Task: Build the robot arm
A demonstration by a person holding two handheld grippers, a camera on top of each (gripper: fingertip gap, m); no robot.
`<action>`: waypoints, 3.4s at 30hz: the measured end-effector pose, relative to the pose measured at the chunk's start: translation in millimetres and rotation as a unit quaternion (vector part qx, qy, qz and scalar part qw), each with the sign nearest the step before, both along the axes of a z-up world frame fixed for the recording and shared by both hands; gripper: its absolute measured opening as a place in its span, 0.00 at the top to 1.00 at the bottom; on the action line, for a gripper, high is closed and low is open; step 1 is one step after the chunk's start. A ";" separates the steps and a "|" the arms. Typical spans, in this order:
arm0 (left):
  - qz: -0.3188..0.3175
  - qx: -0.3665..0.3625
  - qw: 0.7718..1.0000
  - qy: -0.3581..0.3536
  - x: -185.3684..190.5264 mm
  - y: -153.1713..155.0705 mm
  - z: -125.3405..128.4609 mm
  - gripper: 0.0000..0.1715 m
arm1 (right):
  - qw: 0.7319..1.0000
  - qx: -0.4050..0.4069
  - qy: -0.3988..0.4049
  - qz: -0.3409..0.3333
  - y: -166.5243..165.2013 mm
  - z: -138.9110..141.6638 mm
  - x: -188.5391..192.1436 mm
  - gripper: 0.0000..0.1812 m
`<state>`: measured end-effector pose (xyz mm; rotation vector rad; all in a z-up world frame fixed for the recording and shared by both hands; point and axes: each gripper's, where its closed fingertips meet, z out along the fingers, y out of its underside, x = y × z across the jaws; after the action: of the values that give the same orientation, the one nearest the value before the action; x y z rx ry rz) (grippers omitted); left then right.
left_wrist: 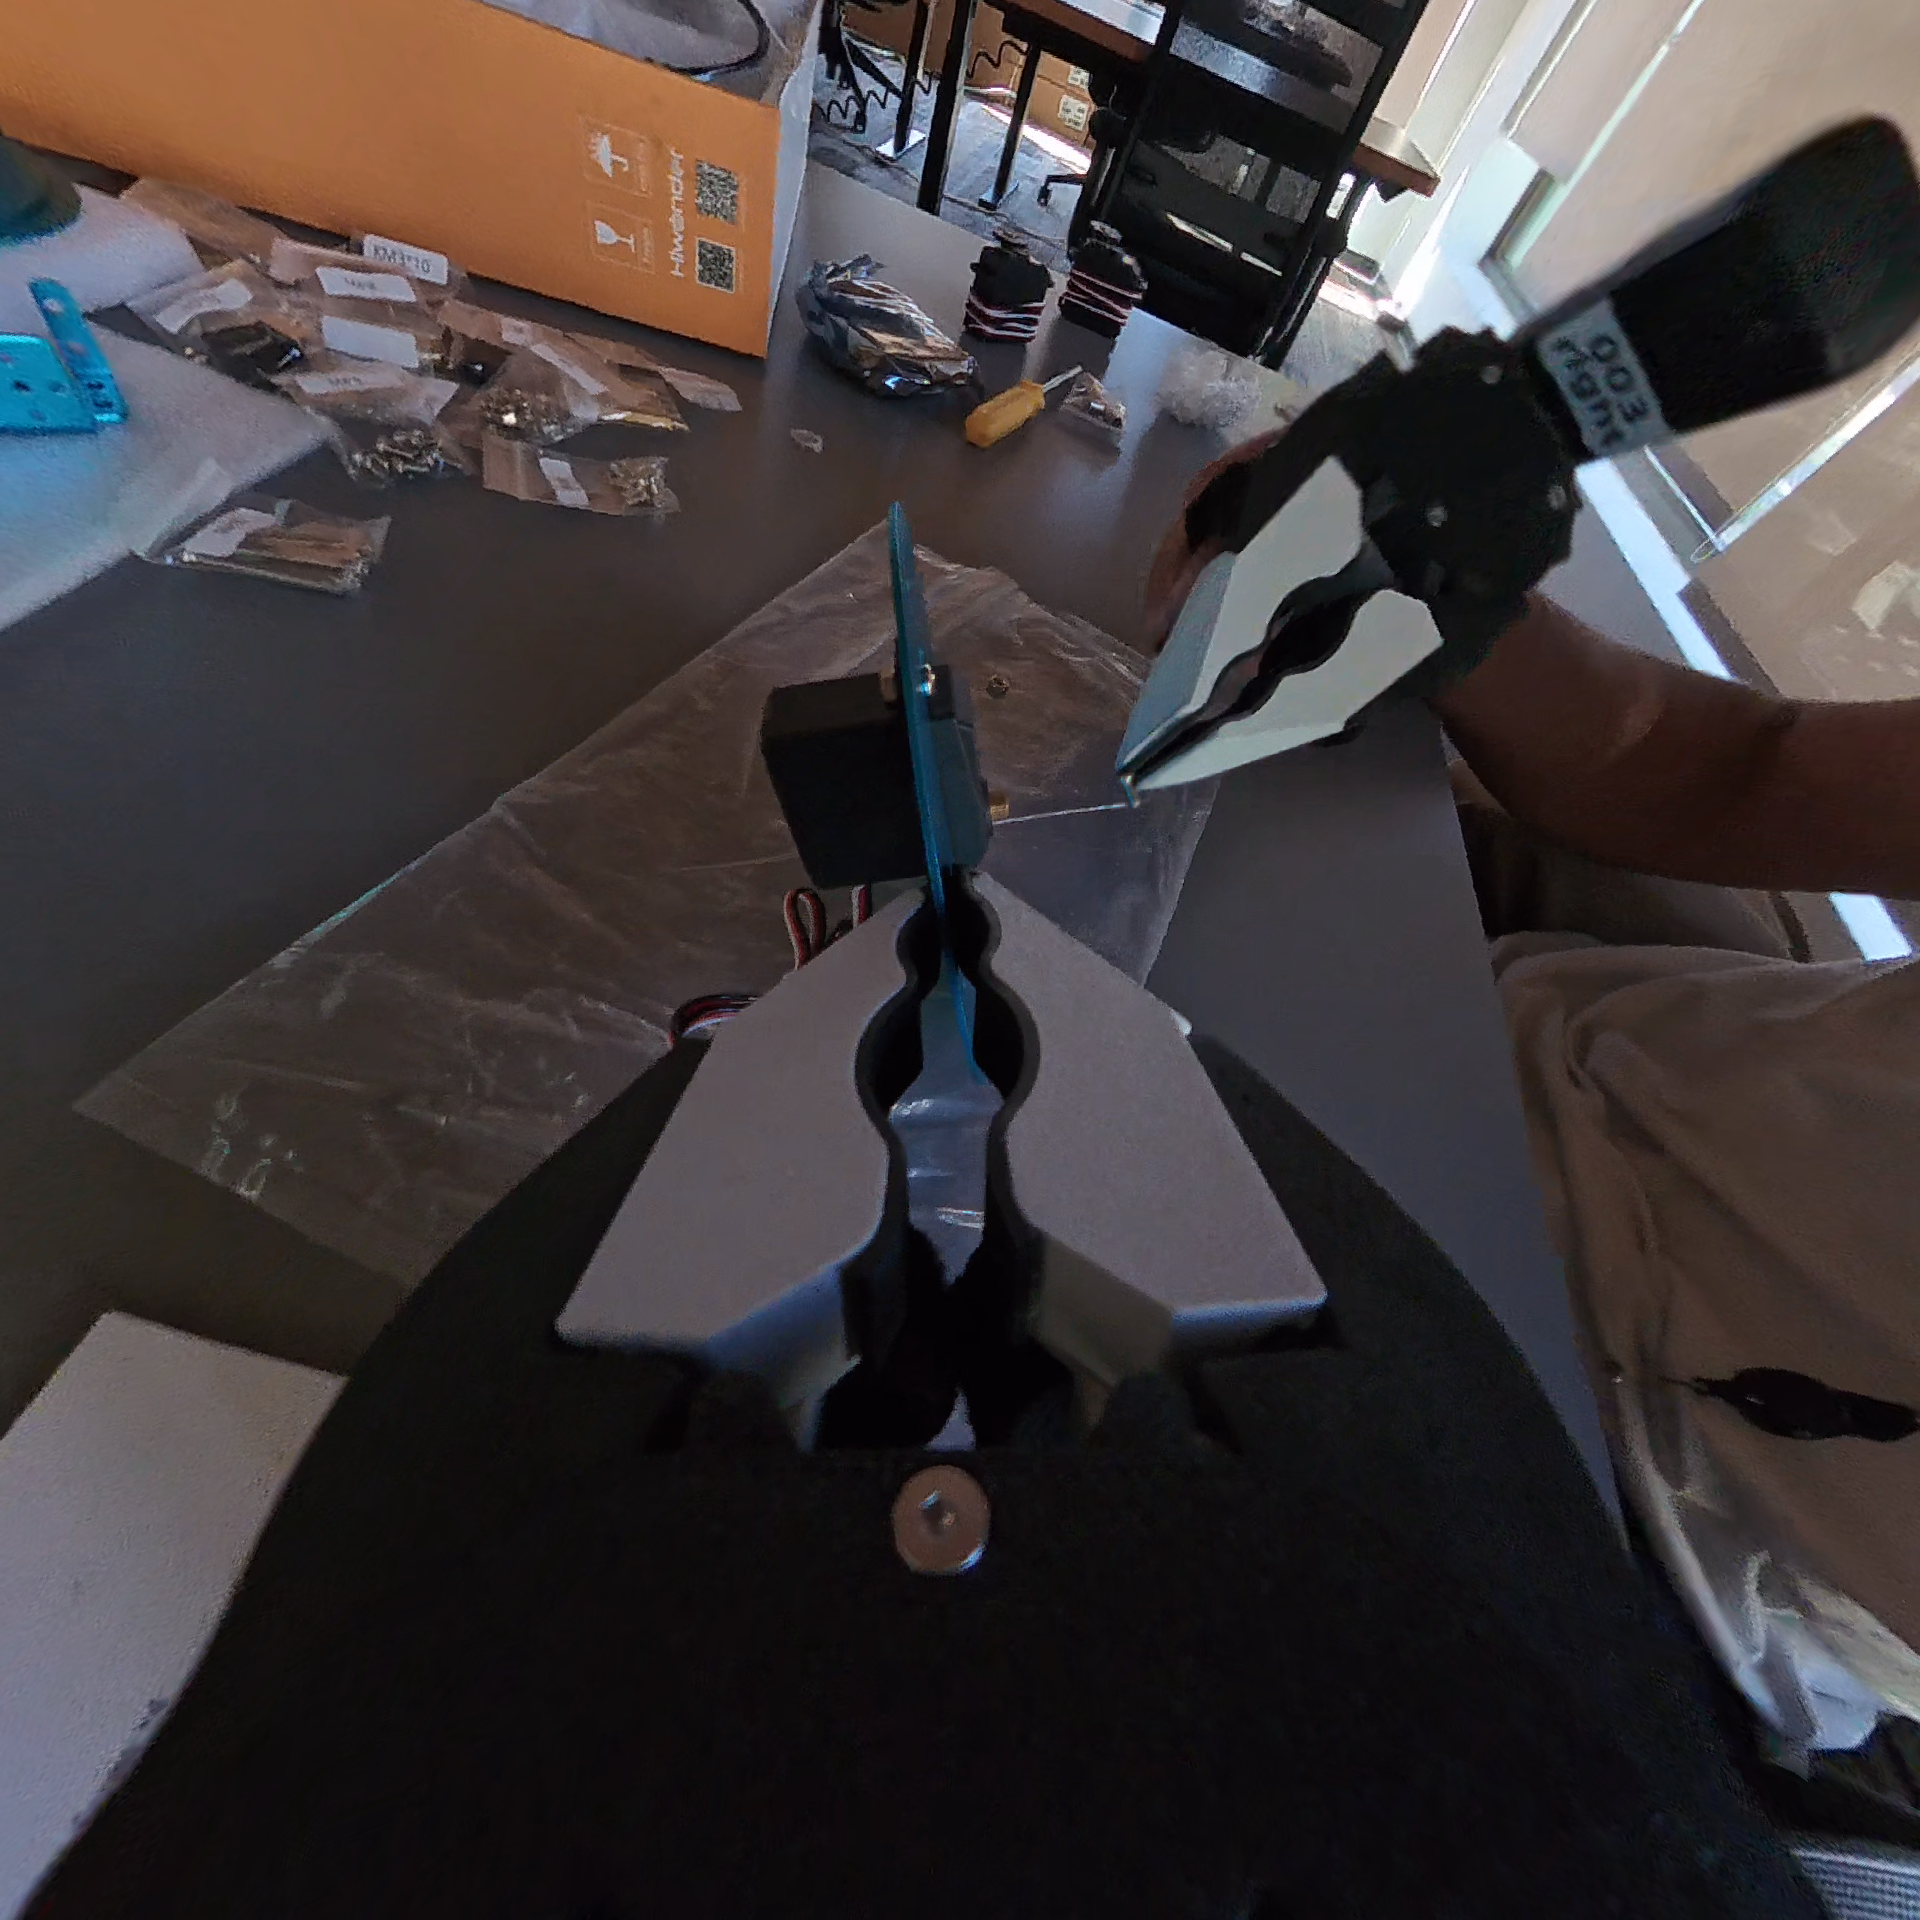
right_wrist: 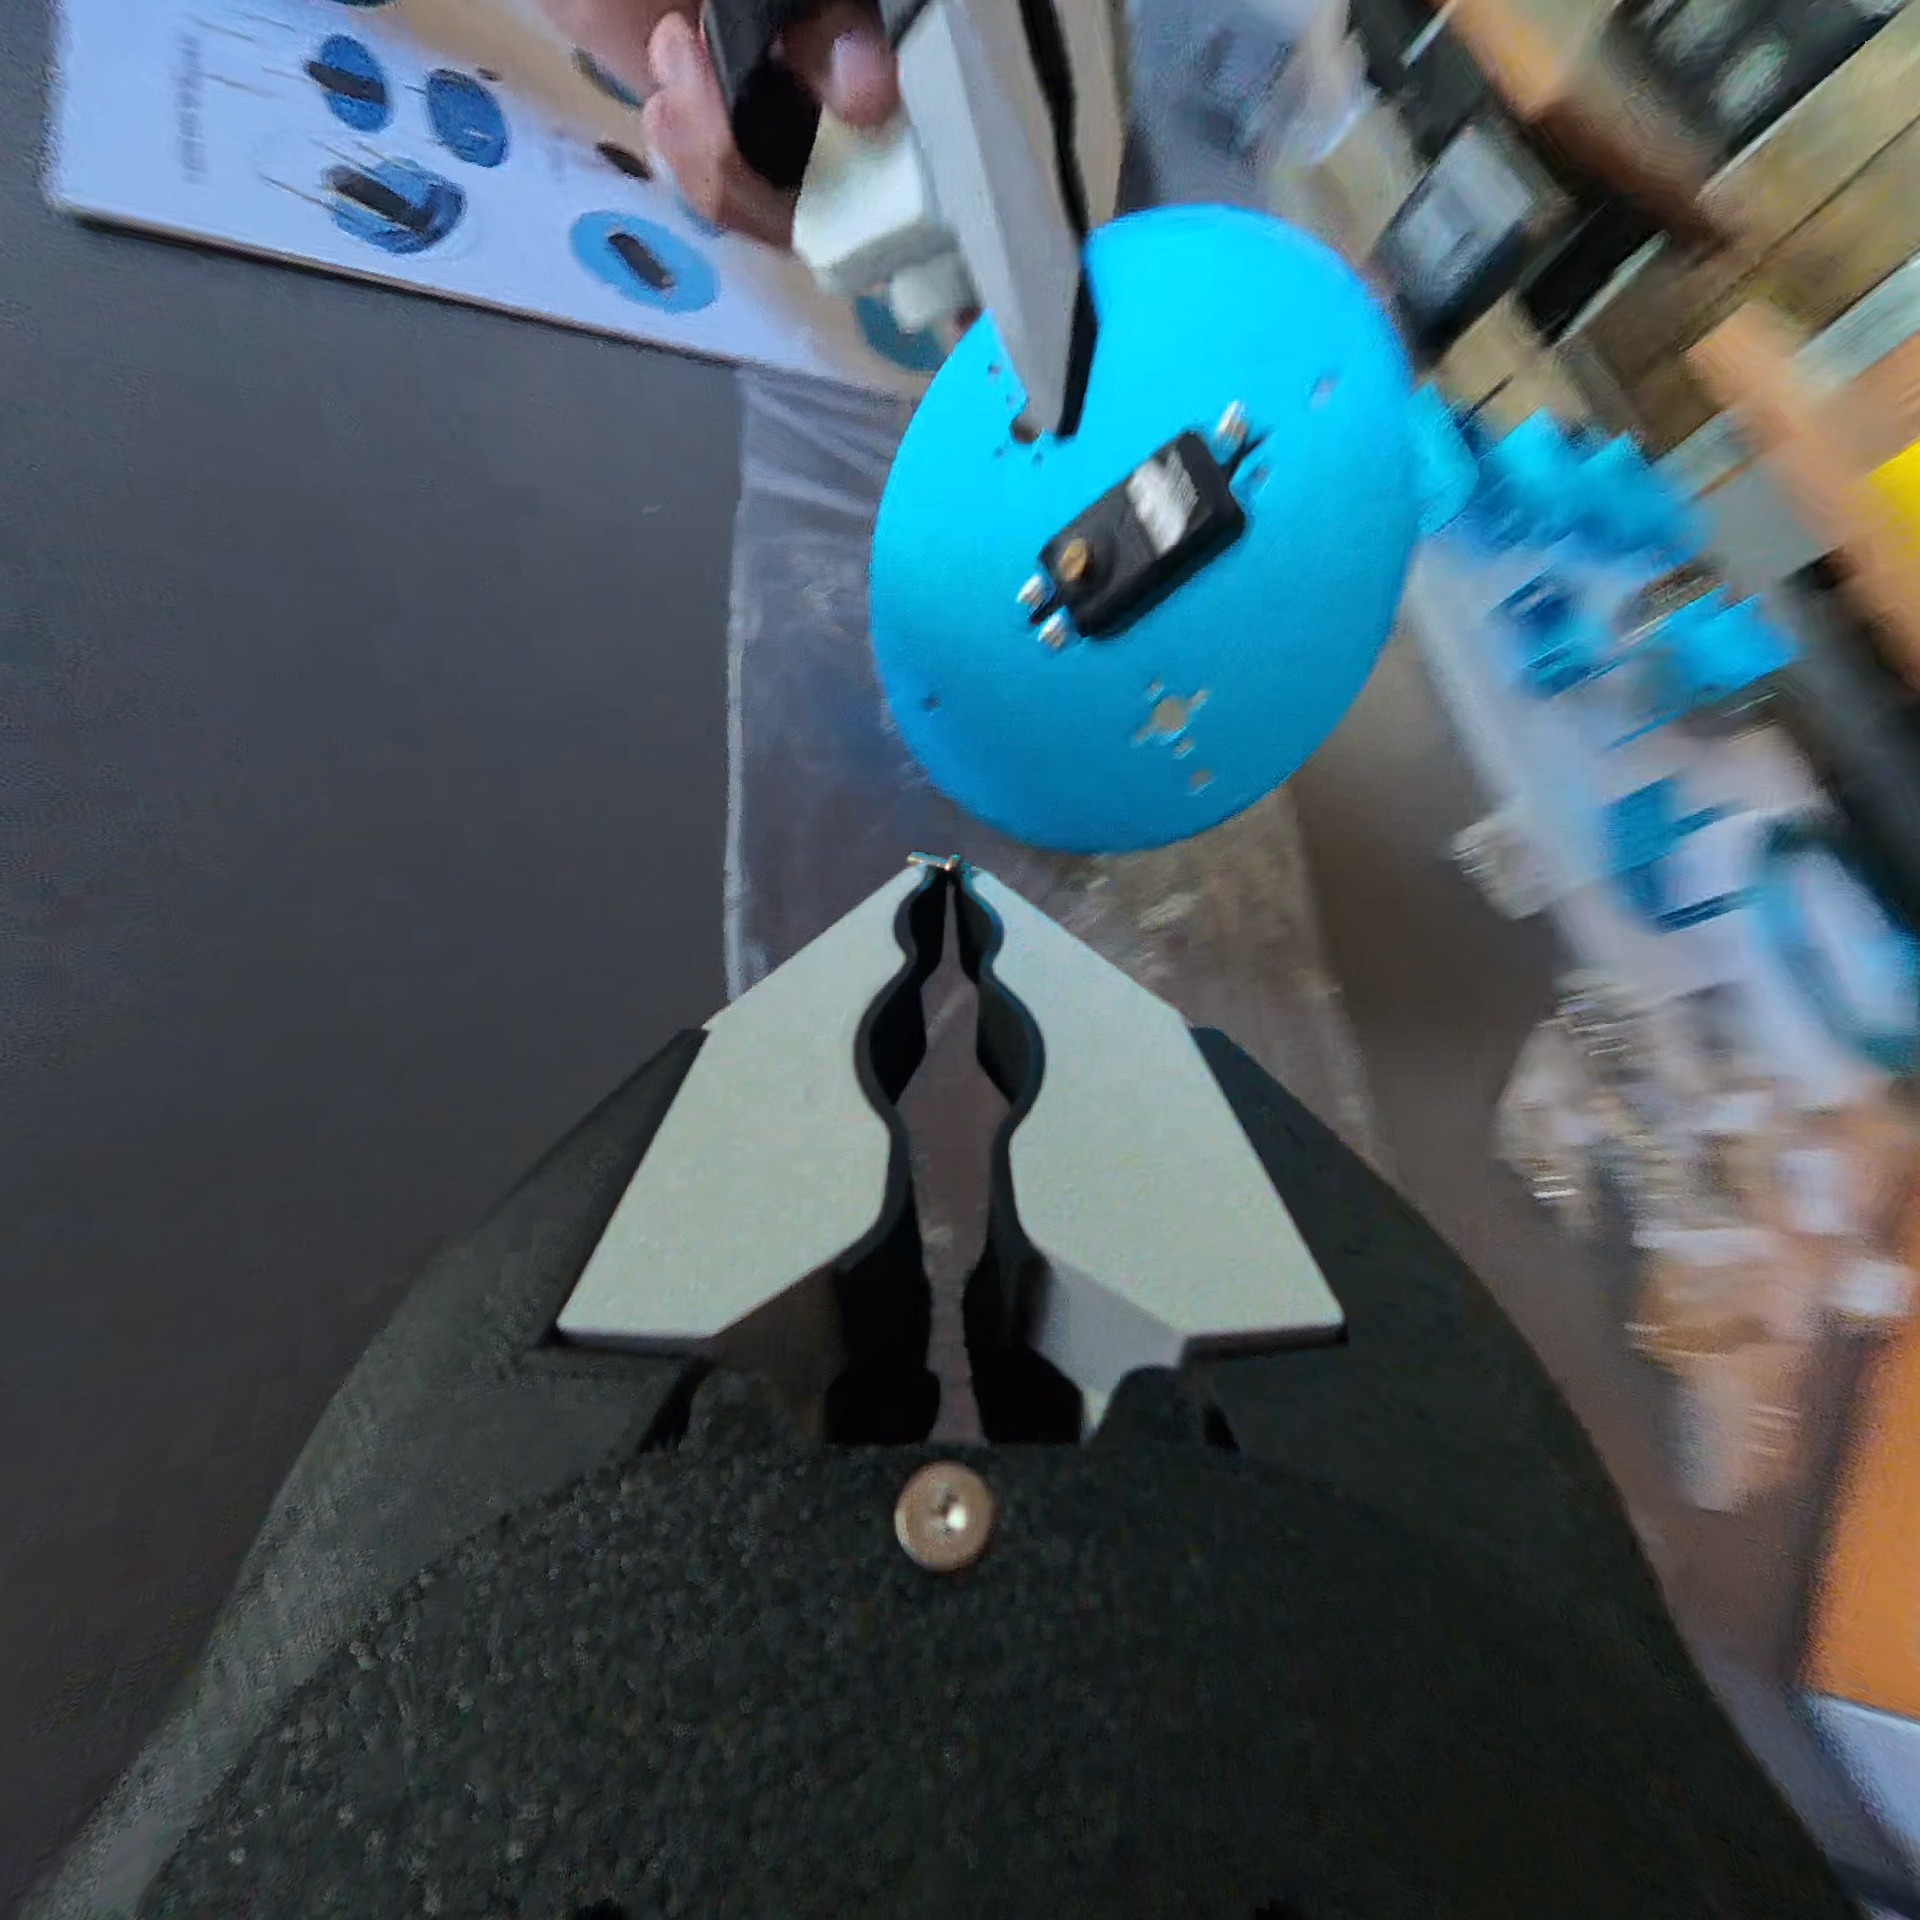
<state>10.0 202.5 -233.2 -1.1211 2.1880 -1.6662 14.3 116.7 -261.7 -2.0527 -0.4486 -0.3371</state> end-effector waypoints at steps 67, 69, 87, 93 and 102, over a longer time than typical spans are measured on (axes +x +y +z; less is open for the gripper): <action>0.004 -0.012 1.000 0.012 0.3 -2.7 0.6 1.00 | 0.849 0.048 -0.516 -0.102 69.0 60.8 25.8 1.00; 0.004 -0.013 1.000 0.012 0.4 -2.6 0.6 1.00 | 0.849 0.046 -0.517 -0.099 68.2 58.3 24.5 1.00; 0.027 -0.001 1.000 0.000 6.1 8.0 2.8 1.00 | 0.993 -0.063 -0.037 -0.093 -21.7 3.2 33.5 1.00; 0.022 0.013 1.000 -0.009 4.4 5.8 3.8 1.00 | 0.991 -0.091 0.099 -0.030 -55.6 -23.3 1.5 1.00; 0.019 0.022 0.999 -0.016 3.6 4.7 4.3 1.00 | 0.978 -0.151 0.129 -0.063 -58.2 -24.6 20.4 0.90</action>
<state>13.6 207.3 -228.9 -1.1096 2.1580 -1.6008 34.7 58.5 -286.2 -2.3894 -0.2191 -0.0756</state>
